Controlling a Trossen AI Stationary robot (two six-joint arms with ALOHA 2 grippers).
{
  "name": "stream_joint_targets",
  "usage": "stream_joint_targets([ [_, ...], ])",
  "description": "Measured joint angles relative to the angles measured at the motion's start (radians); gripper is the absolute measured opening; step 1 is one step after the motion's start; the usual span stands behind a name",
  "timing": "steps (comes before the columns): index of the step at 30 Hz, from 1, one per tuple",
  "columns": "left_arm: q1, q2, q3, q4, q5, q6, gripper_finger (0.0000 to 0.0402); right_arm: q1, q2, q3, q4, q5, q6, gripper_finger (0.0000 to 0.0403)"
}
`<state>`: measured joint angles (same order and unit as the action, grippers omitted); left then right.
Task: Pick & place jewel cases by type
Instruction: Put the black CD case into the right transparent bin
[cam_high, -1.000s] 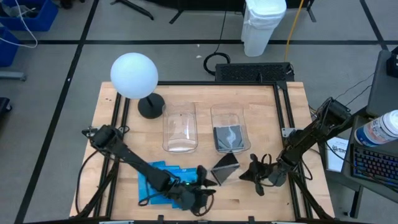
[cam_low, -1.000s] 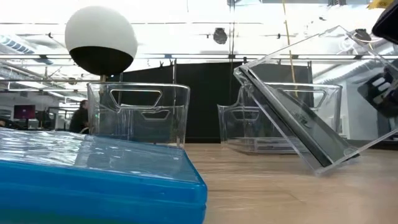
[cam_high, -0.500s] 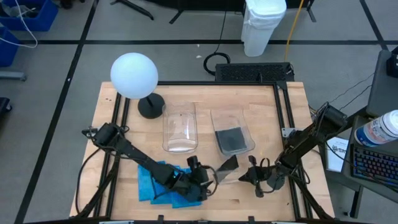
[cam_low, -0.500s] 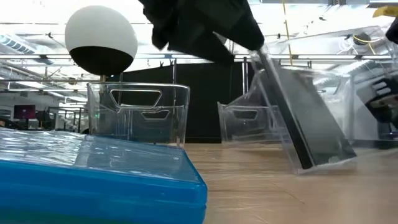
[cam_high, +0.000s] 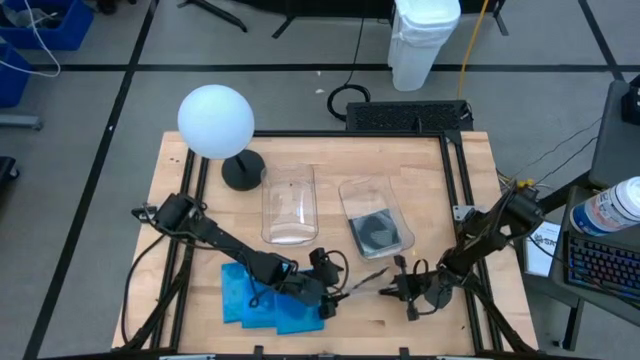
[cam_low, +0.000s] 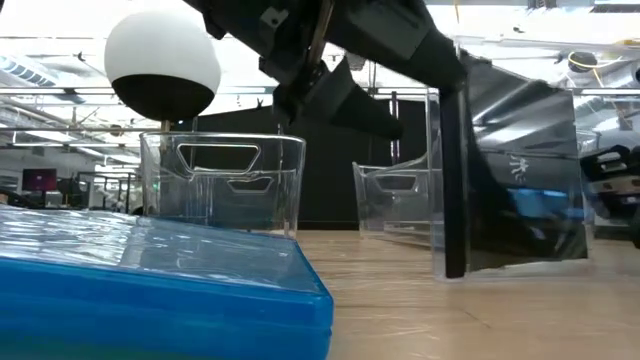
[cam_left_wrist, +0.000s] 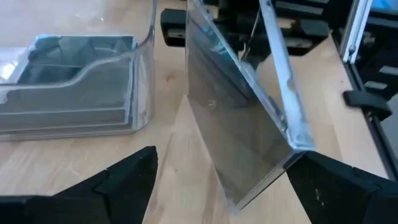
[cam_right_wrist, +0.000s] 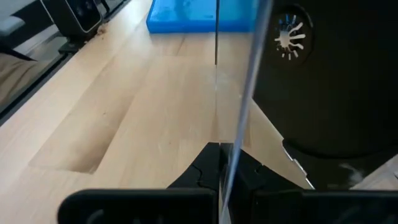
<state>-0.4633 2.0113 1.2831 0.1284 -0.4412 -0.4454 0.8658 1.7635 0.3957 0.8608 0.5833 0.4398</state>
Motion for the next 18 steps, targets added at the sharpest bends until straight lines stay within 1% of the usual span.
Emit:
stream_joint_targets([
  [6, -0.003, 0.000, -0.001, 0.039, 0.032, 0.044, 0.0349, 0.000, 0.014, 0.002, 0.047, -0.004, -0.019, 0.0002],
  [9, -0.002, 0.000, -0.001, 0.040, 0.033, 0.048, 0.0349, 0.000, 0.014, 0.027, 0.045, 0.011, -0.047, 0.0002],
  [15, -0.001, 0.000, -0.001, 0.058, 0.031, 0.055, 0.0349, -0.009, 0.013, 0.102, -0.006, 0.018, -0.106, 0.0002],
  [18, -0.005, 0.000, 0.000, 0.056, 0.028, 0.058, 0.0349, -0.017, 0.012, 0.133, -0.067, 0.018, -0.112, 0.0002],
])
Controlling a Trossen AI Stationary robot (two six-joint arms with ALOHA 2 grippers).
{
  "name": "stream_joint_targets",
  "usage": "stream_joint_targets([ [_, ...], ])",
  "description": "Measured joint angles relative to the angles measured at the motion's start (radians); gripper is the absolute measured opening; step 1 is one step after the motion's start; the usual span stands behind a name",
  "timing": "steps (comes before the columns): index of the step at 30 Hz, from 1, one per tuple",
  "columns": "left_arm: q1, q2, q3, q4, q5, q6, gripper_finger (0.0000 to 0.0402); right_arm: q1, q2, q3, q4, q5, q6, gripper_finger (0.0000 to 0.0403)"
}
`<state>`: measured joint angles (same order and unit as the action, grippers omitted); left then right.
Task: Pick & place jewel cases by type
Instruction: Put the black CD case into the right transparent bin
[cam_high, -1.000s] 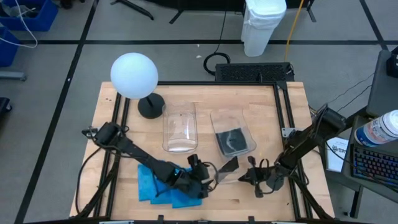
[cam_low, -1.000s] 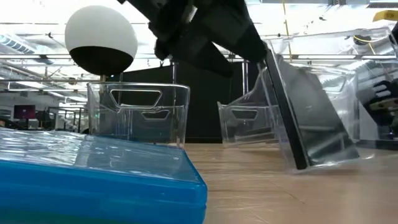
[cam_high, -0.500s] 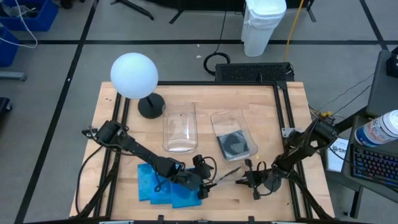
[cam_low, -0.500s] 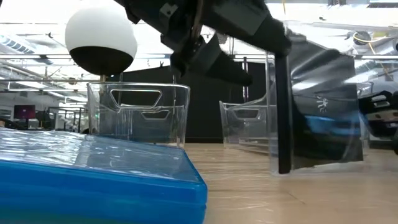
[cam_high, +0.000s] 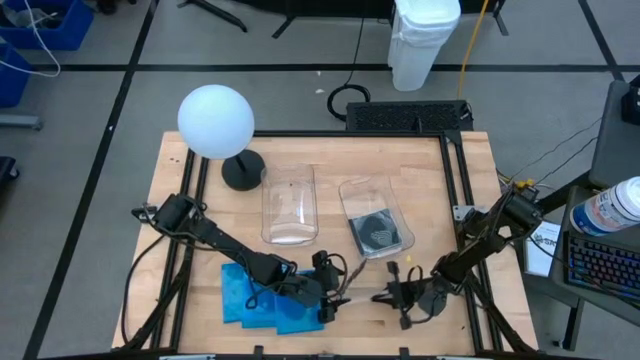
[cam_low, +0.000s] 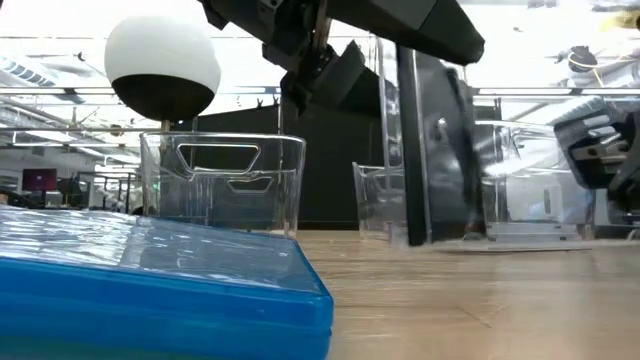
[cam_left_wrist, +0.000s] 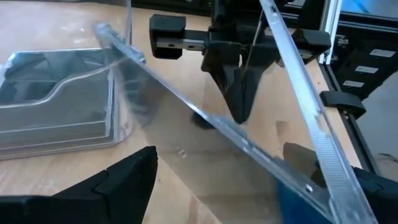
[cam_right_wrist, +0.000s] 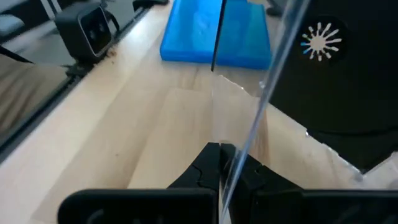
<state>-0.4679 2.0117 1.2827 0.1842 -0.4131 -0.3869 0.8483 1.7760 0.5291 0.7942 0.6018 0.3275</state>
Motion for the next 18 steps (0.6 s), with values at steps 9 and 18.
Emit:
stream_joint_targets([
  [9, 0.006, 0.000, 0.000, -0.041, -0.037, -0.018, 0.0349, -0.005, 0.000, 0.017, -0.074, -0.010, 0.016, 0.0011],
  [18, 0.007, 0.000, 0.000, -0.056, -0.041, -0.021, 0.0349, -0.004, 0.000, 0.017, -0.081, -0.060, 0.060, 0.0093],
])
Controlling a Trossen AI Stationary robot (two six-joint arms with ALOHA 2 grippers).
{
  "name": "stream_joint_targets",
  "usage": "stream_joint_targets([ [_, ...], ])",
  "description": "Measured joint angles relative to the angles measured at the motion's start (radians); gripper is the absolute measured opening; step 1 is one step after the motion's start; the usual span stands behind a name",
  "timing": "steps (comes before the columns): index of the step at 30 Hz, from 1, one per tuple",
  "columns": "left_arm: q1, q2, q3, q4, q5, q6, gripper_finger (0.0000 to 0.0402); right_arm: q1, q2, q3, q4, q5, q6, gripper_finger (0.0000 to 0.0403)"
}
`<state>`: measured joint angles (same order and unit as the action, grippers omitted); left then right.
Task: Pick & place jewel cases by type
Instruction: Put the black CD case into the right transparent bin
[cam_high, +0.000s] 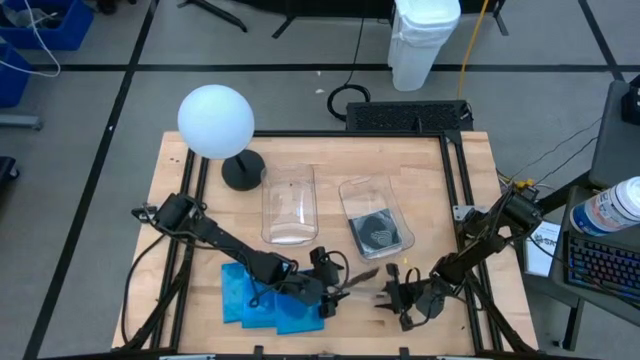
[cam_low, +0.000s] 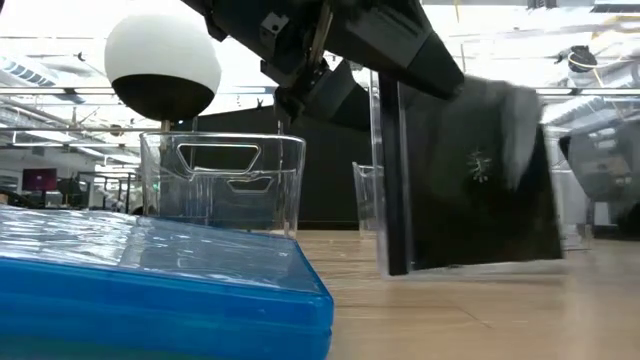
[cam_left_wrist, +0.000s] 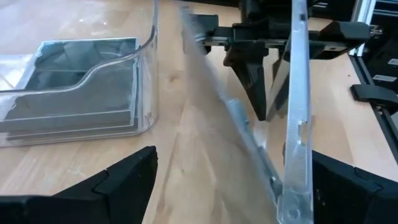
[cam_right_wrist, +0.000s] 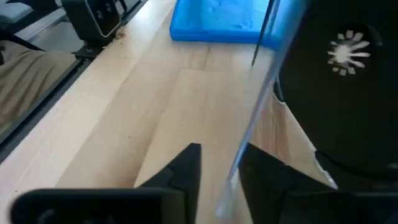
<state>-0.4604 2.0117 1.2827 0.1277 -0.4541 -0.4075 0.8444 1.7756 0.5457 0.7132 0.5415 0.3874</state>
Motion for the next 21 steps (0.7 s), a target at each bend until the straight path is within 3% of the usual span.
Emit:
stream_joint_targets([
  [9, 0.001, 0.000, 0.000, -0.023, -0.002, 0.002, 0.0349, 0.001, 0.000, 0.000, -0.061, 0.008, 0.046, 0.0200],
  [16, 0.009, 0.000, 0.000, -0.029, -0.002, 0.019, 0.0349, 0.012, 0.000, 0.000, -0.066, 0.049, 0.137, 0.0241],
  [21, 0.012, 0.000, 0.000, -0.038, 0.008, 0.036, 0.0349, 0.060, 0.000, 0.000, -0.089, 0.152, 0.192, 0.0256],
])
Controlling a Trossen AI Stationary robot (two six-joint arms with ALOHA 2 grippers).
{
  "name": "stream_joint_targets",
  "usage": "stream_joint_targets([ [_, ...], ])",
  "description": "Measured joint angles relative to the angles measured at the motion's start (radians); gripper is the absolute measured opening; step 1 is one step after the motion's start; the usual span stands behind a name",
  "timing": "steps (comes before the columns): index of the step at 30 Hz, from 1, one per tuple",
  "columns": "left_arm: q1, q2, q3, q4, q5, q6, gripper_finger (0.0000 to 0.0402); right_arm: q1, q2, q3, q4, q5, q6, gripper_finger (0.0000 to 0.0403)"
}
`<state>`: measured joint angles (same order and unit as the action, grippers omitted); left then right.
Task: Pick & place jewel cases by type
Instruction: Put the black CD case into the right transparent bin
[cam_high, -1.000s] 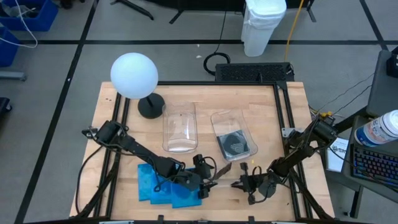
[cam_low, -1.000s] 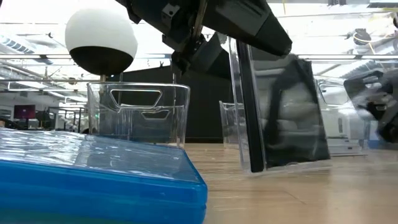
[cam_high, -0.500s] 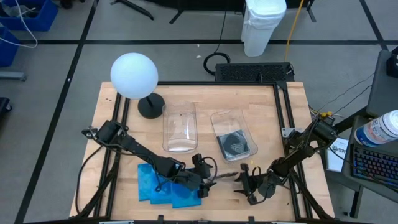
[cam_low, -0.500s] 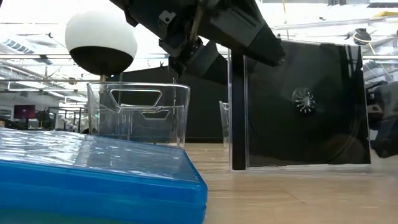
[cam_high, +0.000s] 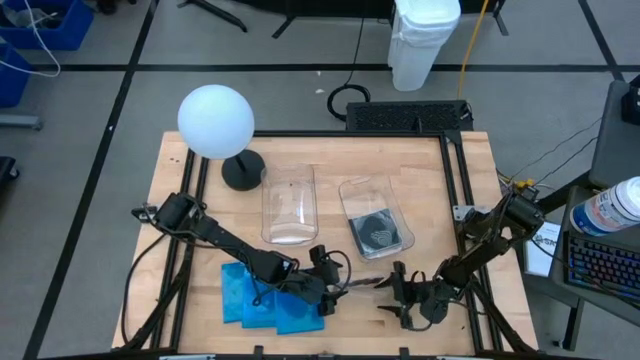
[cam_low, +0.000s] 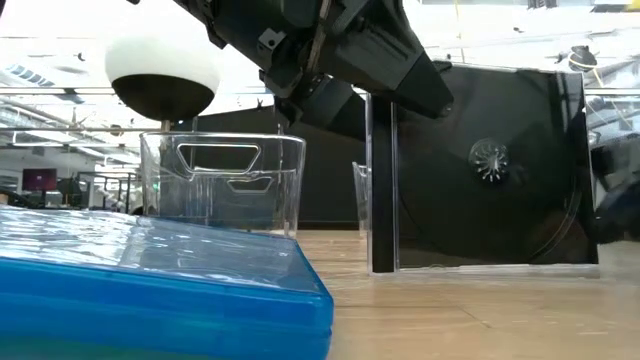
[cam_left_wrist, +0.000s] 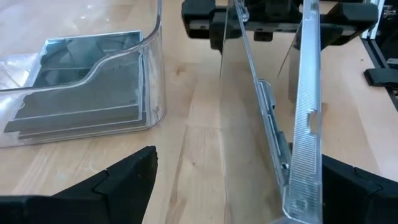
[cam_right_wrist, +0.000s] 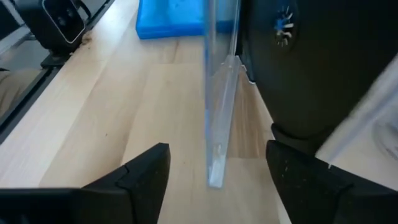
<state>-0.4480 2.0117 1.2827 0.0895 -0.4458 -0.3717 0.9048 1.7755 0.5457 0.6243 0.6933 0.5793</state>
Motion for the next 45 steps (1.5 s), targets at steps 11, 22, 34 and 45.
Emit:
stream_joint_targets([
  [11, 0.003, 0.000, 0.000, -0.011, 0.000, 0.001, 0.0349, 0.085, -0.079, 0.000, -0.102, 0.264, 0.021, 0.0263],
  [22, 0.003, 0.000, 0.000, -0.009, 0.053, 0.088, 0.0349, 0.071, -0.103, 0.000, -0.106, 0.433, -0.035, 0.0263],
  [34, 0.005, 0.000, 0.000, 0.017, 0.097, 0.188, 0.0349, 0.025, -0.103, 0.000, -0.106, 0.432, -0.145, 0.0263],
  [45, 0.035, 0.000, 0.000, 0.033, 0.132, 0.189, 0.0349, -0.021, -0.103, 0.000, -0.072, 0.267, -0.213, 0.0263],
])
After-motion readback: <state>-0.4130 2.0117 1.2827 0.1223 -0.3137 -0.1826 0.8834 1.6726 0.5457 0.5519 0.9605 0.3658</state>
